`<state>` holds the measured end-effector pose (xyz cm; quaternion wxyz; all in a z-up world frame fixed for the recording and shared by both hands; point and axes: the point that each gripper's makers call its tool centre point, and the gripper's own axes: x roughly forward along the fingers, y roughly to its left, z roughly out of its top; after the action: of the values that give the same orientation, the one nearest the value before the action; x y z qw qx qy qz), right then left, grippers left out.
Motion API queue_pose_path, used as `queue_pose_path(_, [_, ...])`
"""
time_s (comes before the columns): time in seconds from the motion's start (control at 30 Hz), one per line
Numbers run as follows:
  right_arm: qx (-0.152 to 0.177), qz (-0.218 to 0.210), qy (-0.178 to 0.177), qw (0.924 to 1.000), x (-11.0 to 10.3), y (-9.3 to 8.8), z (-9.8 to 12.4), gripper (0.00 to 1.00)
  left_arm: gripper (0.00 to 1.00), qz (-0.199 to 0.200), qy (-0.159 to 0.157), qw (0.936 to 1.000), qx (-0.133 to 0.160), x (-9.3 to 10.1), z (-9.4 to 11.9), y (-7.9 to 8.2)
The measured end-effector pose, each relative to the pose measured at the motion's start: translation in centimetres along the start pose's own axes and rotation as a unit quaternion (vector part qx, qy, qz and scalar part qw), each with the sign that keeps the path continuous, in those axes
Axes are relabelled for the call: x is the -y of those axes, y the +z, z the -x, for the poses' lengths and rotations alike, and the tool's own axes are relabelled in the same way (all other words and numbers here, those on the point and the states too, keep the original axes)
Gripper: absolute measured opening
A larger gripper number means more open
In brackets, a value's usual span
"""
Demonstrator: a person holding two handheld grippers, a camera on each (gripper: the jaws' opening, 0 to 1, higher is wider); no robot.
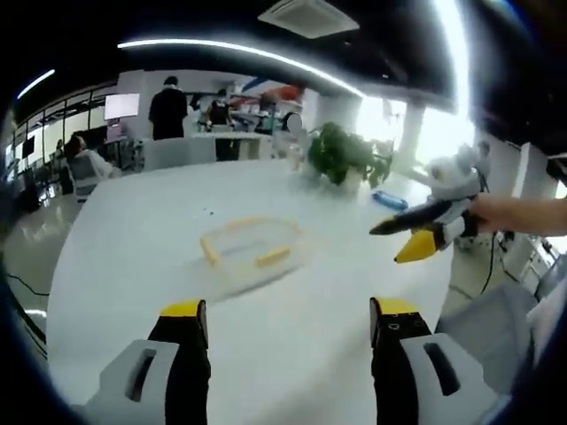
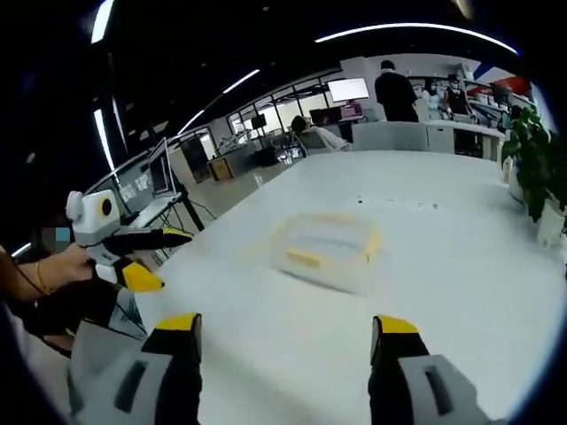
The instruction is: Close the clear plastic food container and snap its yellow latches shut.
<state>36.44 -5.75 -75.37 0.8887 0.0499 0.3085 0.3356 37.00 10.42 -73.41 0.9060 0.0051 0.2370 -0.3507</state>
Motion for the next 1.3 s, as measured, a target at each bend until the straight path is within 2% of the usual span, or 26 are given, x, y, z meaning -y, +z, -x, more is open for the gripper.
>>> queue_pose_path(0.2, [0.007,-0.011,-0.008,0.9999,-0.6,-1.6,1.5,0.79,0.76,0.021,0.020,0.9994,0.017,-0.4,1.1,-0.6])
queue_pose_path(0.3, [0.008,-0.014,-0.013,0.9998,-0.7,-2.1,2.0,0.79,0.77,0.018,0.029,0.9993,0.017,-0.2,1.7,-1.0])
queue_pose_path(0.37, [0.010,-0.018,-0.016,0.9997,-0.8,-2.5,2.5,0.79,0.76,0.002,0.036,0.9989,0.029,-0.3,2.1,-0.9])
queue_pose_path(0.53, [0.016,-0.022,-0.025,0.9993,-0.9,-3.1,3.4,0.80,0.78,0.008,0.028,0.9988,0.040,0.4,2.8,-1.2])
queue_pose_path(0.67, [0.022,-0.032,-0.027,0.9989,-1.1,-3.6,3.9,0.80,0.82,0.017,0.025,0.9989,0.036,0.5,3.1,-2.0])
queue_pose_path(0.73, [0.017,-0.023,-0.026,0.9992,-1.4,-4.0,4.0,0.81,0.86,0.013,0.013,0.9994,0.029,1.0,3.1,-2.5])
queue_pose_path(0.83, [0.010,-0.008,-0.029,0.9995,-1.8,-4.5,4.1,0.82,0.91,-0.006,0.018,0.9994,0.029,1.2,3.2,-2.7])
queue_pose_path(1.0, [0.006,0.015,-0.040,0.9991,-2.1,-4.7,4.4,0.82,0.92,0.007,0.015,0.9990,0.042,1.5,3.5,-2.5])
queue_pose_path(1.3, [0.008,0.016,-0.042,0.9990,-2.5,-5.1,4.3,0.82,0.92,0.013,0.005,0.9989,0.044,1.8,3.7,-2.9])
